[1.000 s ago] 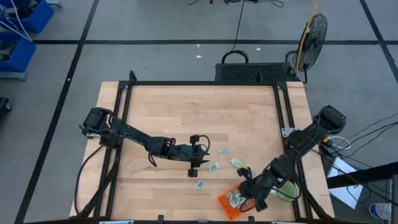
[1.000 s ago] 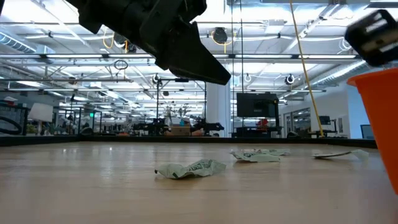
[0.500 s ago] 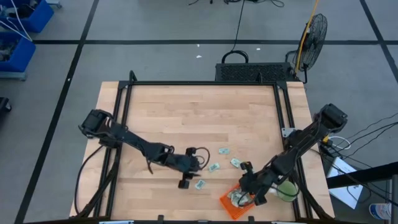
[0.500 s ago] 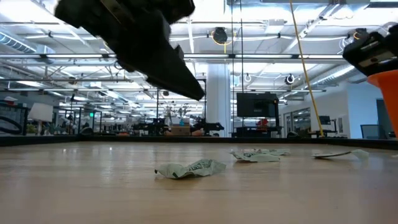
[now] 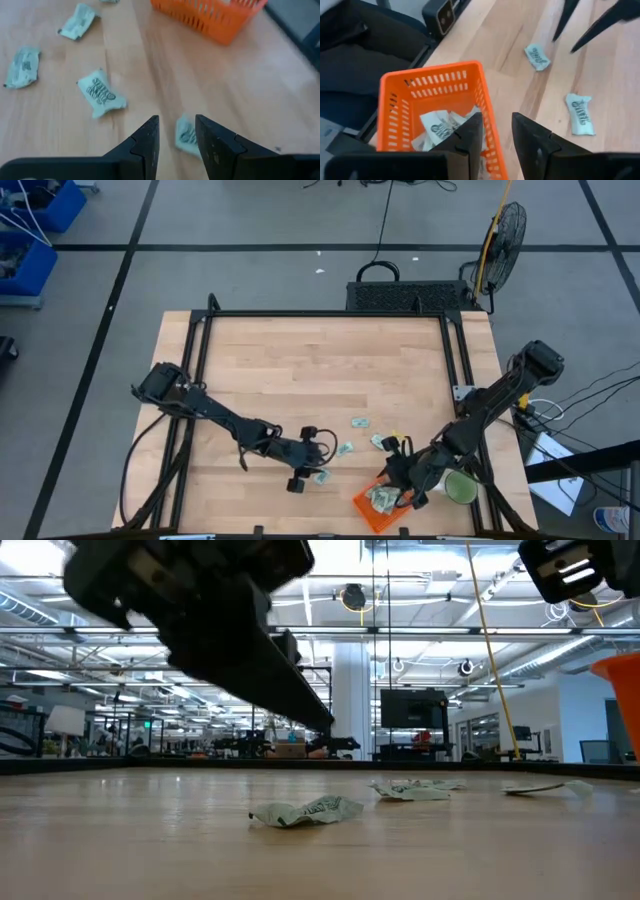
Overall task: Pick and place Stevia / Truvia into bins
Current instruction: Put the stevia packet into the orange bin
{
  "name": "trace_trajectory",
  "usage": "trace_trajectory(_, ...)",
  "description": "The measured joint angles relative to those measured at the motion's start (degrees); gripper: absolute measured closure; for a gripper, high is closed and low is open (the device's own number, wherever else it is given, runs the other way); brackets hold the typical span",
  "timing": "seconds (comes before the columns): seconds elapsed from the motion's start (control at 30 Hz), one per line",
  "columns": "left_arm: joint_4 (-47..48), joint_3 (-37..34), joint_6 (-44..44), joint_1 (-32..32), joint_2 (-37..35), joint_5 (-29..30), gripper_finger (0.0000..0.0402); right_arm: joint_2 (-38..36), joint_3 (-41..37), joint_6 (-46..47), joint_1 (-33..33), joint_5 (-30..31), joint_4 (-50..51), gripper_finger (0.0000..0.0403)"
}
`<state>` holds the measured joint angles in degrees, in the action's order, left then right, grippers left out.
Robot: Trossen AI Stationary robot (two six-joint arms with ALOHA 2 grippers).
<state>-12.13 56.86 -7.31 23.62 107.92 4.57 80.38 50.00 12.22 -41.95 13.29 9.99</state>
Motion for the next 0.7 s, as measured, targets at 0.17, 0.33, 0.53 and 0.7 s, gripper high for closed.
trace_trajectory(0.17,-3.04,0.10,2.91,-1.10,2.40,-3.09,0.0270,-0.15,0.07,-0.10,1.07,0.27,-0.43,0.0303)
trace_trajectory(0.33,-5.42,0.00,2.73,-1.65,5.00,-6.06,0.0270,-0.13,0.05,-0.05,2.06,0.20,-0.78,0.0303)
trace_trajectory(0.53,-5.35,0.09,2.36,-1.58,7.53,-5.79,0.0270,-0.13,0.04,-0.08,2.70,0.34,-0.78,0.0303)
trace_trajectory(0.7,-4.89,0.09,4.26,-1.66,7.52,-5.27,0.0312,-0.13,0.04,-1.30,3.32,6.57,-1.72,0.0303)
